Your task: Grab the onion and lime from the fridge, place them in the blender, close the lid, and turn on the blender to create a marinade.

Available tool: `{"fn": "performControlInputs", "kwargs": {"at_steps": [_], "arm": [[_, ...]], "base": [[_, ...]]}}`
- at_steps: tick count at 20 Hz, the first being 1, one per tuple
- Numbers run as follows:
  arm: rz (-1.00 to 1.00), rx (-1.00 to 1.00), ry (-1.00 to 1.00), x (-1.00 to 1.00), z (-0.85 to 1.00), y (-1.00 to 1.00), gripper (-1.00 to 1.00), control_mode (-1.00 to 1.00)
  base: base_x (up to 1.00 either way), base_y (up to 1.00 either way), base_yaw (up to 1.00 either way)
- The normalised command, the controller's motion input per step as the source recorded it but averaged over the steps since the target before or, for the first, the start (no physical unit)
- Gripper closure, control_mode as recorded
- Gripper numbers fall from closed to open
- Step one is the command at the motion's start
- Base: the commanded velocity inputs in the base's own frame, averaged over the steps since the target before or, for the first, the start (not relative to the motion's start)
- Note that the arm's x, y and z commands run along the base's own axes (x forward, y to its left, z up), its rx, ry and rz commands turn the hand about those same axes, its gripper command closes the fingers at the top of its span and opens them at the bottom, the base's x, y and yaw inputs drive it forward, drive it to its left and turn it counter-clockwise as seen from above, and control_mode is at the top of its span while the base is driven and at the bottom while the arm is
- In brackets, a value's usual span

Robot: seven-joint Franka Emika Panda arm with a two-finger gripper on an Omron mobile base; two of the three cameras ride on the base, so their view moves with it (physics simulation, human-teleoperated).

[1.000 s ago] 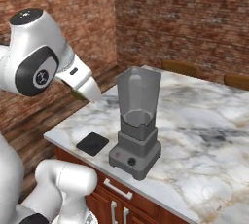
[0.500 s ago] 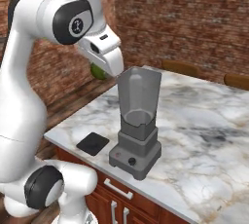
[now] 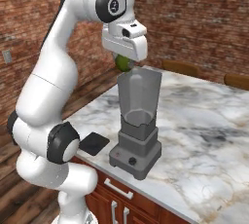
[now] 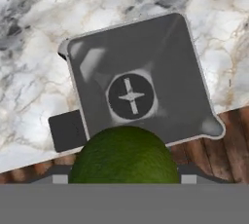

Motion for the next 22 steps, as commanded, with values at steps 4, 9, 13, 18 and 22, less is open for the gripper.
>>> {"fn": "performControlInputs", "kwargs": {"at_steps": [4,9,13,18,22], "arm": [[0.0,-0.02,0.06,0.76,-0.47,-0.46,1.0,-1.0],[0.0,0.0,0.01,0.66,-0.4,-0.61,1.0,-1.0],[0.0,0.0,0.0,0.52,-0.41,-0.43,1.0,-1.0],[0.0,0.0,0.0,0.45,-0.45,-0.02,1.0,-1.0],[0.0,0.0,-0.01,0.03,-0.3,0.0,-1.0,-1.0]], "base": [[0.0,0.0,0.0],[0.0,0.0,0.0],[0.0,0.0,0.0],[0.0,0.0,0.0],[0.0,0.0,0.0]]}}
